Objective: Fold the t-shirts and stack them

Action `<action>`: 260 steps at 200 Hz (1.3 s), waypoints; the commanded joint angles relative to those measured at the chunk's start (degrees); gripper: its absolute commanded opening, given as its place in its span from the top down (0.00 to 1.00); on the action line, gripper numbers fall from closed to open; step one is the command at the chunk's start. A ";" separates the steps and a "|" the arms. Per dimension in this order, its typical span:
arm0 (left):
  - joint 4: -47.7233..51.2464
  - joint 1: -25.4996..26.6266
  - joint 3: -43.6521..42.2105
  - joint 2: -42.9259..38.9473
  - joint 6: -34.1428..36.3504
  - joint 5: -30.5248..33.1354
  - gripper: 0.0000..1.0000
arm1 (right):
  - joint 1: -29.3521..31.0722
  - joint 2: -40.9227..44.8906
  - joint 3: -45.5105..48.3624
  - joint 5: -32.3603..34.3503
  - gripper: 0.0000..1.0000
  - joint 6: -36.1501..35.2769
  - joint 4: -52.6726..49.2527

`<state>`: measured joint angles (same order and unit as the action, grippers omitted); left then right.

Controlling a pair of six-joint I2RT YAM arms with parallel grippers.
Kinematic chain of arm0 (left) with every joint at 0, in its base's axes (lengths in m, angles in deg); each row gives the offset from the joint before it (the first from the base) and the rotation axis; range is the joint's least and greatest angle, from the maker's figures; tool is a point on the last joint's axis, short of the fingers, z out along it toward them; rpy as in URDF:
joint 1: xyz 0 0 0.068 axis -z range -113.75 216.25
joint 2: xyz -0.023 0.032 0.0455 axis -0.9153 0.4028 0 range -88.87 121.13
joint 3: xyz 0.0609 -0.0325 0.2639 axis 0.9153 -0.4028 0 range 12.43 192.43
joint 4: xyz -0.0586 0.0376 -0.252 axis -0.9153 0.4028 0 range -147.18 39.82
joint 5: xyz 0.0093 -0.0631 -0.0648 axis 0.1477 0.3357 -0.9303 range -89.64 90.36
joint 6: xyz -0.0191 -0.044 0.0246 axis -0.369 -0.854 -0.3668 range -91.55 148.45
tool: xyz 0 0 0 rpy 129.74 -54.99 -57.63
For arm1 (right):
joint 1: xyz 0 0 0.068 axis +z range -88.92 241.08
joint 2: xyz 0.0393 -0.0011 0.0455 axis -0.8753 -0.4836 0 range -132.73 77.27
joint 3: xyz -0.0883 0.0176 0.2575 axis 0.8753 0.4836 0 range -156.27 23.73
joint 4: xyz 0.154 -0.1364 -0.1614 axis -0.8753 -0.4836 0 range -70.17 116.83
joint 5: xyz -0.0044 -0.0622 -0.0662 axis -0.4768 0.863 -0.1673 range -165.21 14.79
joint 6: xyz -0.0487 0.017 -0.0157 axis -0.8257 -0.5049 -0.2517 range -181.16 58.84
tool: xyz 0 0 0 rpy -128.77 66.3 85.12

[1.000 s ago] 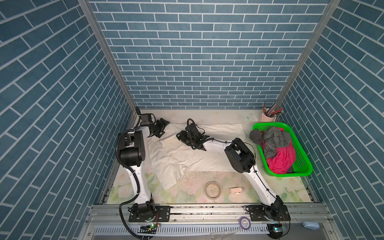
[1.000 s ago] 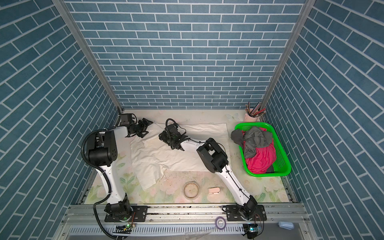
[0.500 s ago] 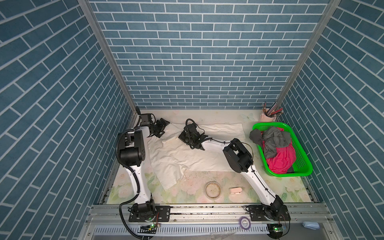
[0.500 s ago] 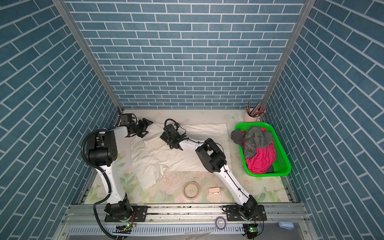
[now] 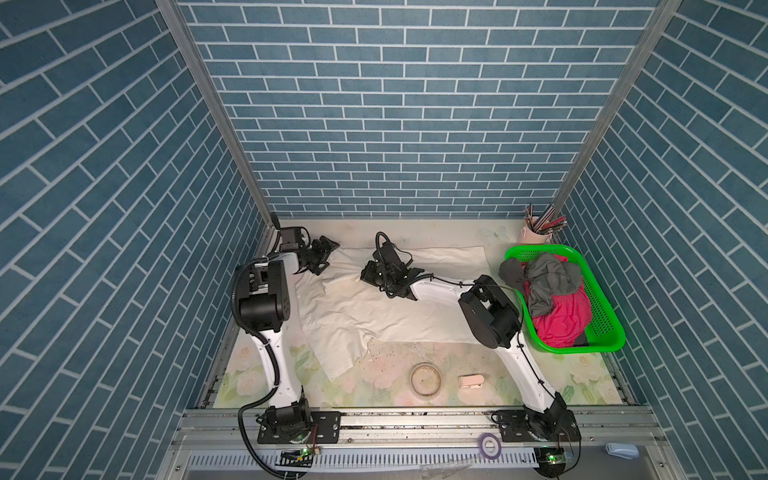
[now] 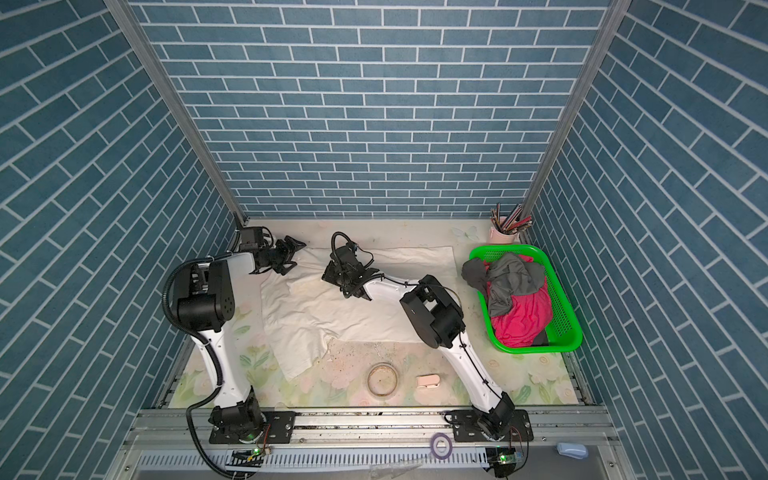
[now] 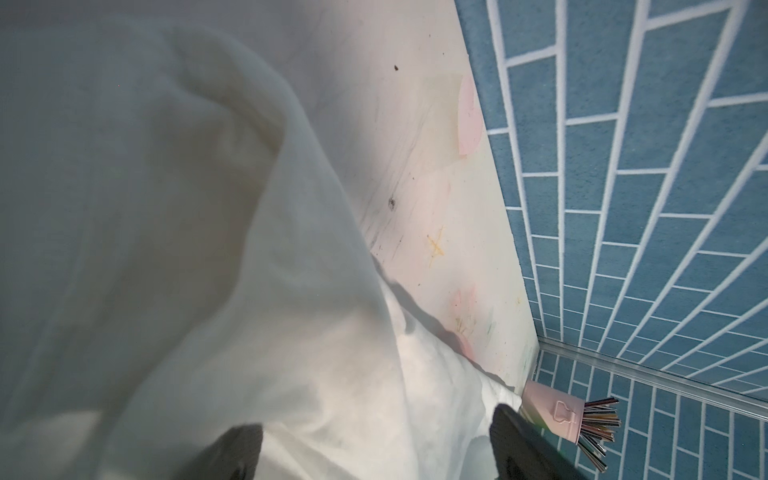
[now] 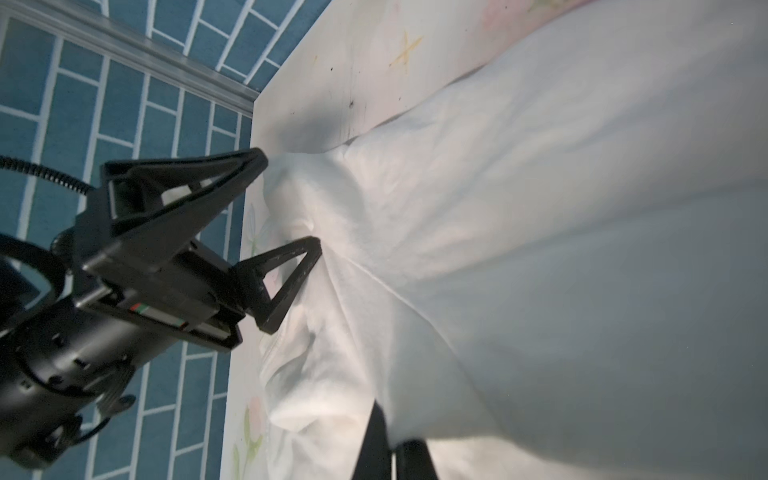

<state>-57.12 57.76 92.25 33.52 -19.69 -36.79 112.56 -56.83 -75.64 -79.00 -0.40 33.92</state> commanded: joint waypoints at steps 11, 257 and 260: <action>1.87 -0.82 -0.26 2.51 1.78 4.26 0.12 | 0.24 7.16 8.07 0.36 0.98 -3.64 -0.27; 6.71 -1.35 9.40 9.22 3.32 6.13 0.12 | -0.55 -3.14 -2.10 -7.07 0.39 -9.39 -5.98; 6.71 -1.40 9.44 9.33 3.32 6.12 0.12 | -0.71 -3.21 -2.30 -7.03 0.40 -9.24 -5.91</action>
<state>-54.09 56.93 101.51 39.09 -17.72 -34.30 113.24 -57.92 -75.99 -86.59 -13.13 27.69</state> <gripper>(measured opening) 0.881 0.626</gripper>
